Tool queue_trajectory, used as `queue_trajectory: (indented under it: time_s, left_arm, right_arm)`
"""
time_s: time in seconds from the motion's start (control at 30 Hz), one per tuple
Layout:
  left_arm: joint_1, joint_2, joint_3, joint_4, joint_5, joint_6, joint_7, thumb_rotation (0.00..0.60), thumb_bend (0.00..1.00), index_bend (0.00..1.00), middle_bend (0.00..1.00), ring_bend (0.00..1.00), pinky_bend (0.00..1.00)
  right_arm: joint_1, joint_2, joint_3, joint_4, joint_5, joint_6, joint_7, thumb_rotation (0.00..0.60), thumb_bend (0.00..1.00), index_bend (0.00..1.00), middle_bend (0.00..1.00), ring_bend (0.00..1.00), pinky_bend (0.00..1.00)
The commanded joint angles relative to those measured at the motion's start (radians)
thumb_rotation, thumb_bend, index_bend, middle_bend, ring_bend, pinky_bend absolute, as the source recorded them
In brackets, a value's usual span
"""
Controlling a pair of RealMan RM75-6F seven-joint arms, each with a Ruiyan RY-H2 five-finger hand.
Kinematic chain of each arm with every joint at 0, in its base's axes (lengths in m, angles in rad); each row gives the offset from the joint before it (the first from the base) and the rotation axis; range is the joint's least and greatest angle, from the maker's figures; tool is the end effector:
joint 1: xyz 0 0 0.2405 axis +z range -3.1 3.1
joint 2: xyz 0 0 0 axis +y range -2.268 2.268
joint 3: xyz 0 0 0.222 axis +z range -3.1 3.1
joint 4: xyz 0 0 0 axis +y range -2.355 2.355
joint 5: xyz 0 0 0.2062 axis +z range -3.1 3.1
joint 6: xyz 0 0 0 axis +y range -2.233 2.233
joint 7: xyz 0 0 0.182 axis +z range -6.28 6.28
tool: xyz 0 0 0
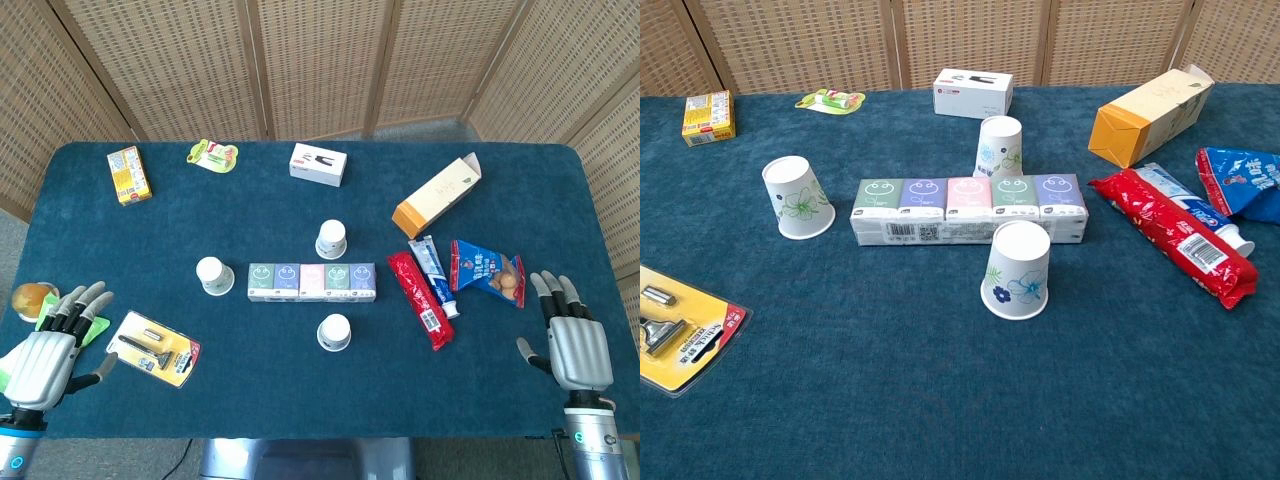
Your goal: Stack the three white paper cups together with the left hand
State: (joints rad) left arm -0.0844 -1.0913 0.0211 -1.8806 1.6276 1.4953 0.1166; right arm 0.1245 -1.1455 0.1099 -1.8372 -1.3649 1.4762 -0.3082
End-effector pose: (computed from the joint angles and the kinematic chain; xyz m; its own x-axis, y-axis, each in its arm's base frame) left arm -0.2100 0.1952 0.1211 0.2916 0.0645 0.9544 0.9493 -0.1416 -0.2805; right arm -0.2385 -0.2324 0.1363 0.4312 0.0128 0.9022 -0.9010 0.0592 0.4298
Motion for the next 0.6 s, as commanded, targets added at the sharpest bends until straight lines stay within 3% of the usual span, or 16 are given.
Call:
queue_trajectory:
  time_s: [0.03,0.6]
  left_arm:
    - [-0.003,0.001,0.002,-0.001,-0.001,-0.008,-0.001,0.6,0.35,0.11,0.1,0.01,0.11]
    - [-0.003,0.008,0.003,-0.015,0.005,-0.008,0.018,0.6,0.35,0.11,0.11,0.01,0.12]
  right_arm:
    - [-0.001,0.002,-0.002,-0.001,0.001,-0.004,0.005,0.6,0.28,0.0,0.08,0.0,0.3]
    - [-0.014,0.009,-0.009,0.003,-0.005,-0.003,0.028,0.6,0.28,0.0,0.08,0.0,0.31]
